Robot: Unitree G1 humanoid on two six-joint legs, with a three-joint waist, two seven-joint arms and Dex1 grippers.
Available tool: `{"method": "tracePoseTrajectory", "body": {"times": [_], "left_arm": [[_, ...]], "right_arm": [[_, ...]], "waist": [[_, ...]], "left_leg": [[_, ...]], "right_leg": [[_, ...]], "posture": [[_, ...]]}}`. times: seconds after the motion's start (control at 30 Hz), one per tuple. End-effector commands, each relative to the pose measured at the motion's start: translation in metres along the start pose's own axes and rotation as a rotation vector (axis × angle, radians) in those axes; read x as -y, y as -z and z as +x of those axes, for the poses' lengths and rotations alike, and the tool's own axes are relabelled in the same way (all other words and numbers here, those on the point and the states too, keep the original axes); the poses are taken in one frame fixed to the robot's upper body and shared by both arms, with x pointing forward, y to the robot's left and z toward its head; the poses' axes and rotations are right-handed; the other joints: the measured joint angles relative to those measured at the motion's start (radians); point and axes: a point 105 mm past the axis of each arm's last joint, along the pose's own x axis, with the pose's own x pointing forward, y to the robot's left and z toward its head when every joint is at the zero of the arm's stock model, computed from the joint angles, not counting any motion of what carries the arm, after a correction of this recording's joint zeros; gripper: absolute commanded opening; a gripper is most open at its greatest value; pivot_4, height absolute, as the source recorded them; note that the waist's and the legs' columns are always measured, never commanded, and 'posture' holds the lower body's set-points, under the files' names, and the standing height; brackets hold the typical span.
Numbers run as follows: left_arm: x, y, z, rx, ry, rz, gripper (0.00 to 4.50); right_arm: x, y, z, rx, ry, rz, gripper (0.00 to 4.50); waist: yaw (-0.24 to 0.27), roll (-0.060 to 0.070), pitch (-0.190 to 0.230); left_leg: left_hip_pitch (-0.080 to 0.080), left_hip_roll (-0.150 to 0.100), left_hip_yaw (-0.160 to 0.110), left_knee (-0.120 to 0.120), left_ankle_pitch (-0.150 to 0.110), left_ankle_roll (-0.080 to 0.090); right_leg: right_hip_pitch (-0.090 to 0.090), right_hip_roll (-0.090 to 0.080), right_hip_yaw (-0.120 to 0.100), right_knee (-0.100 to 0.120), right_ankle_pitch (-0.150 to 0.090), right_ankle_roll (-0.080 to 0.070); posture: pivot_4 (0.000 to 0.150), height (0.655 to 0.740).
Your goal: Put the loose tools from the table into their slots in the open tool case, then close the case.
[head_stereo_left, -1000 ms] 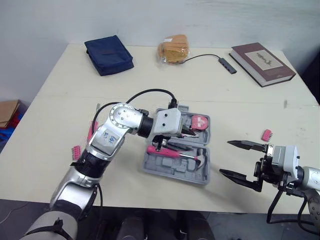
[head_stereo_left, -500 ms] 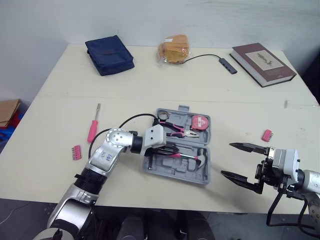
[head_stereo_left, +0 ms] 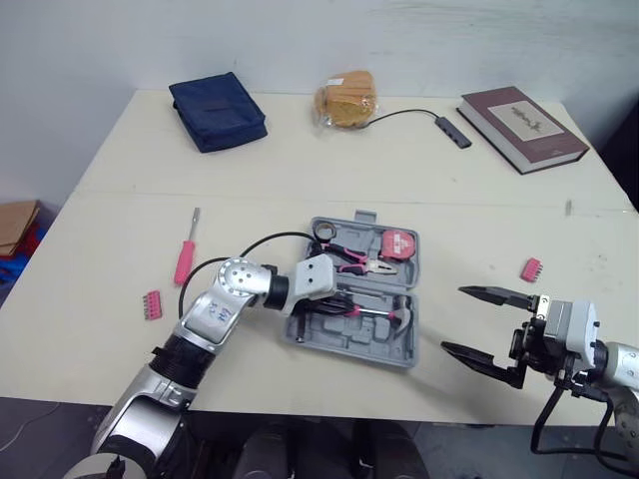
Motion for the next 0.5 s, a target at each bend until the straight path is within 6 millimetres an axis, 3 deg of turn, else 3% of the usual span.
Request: {"method": "tracePoseTrajectory", "body": {"times": [0.03,0.23,0.37,0.5], "left_arm": [[0.009,0.025,0.006,-0.134,0.036,-0.037,0.10],[0.017,0.048,0.014,-0.260,0.055,-0.099,0.10],[0.023,0.062,0.020,-0.330,0.068,-0.179,0.10],[0.029,0.080,0.022,-0.397,0.079,-0.235,0.10]], "right_arm": [[0.003,-0.003,-0.004,0.006,0.020,-0.030,4.50],[0.002,0.000,-0.006,0.005,0.029,-0.029,4.50],[0.001,0.001,-0.006,0.008,0.036,-0.031,4.50],[0.001,0.002,-0.006,0.013,0.042,-0.033,4.50]], "waist": [[0.000,0.000,0.000],[0.002,0.000,-0.009],[0.002,0.001,-0.015],[0.004,0.004,-0.023]], "left_leg": [[0.000,0.000,0.000,0.000,0.000,0.000],[0.002,0.000,0.000,0.000,0.000,0.001],[0.015,0.001,-0.002,-0.002,-0.008,0.007],[0.015,0.001,-0.004,-0.002,-0.010,0.007]], "right_leg": [[0.000,0.000,0.000,0.000,0.000,0.000],[0.002,0.000,0.000,-0.001,0.000,0.000],[0.018,-0.001,0.000,-0.006,0.000,0.000],[0.019,-0.003,0.006,-0.008,0.000,0.000]], "posture": [[0.150,0.7400],[0.150,0.7400],[0.150,0.7400],[0.150,0.7400]]}}
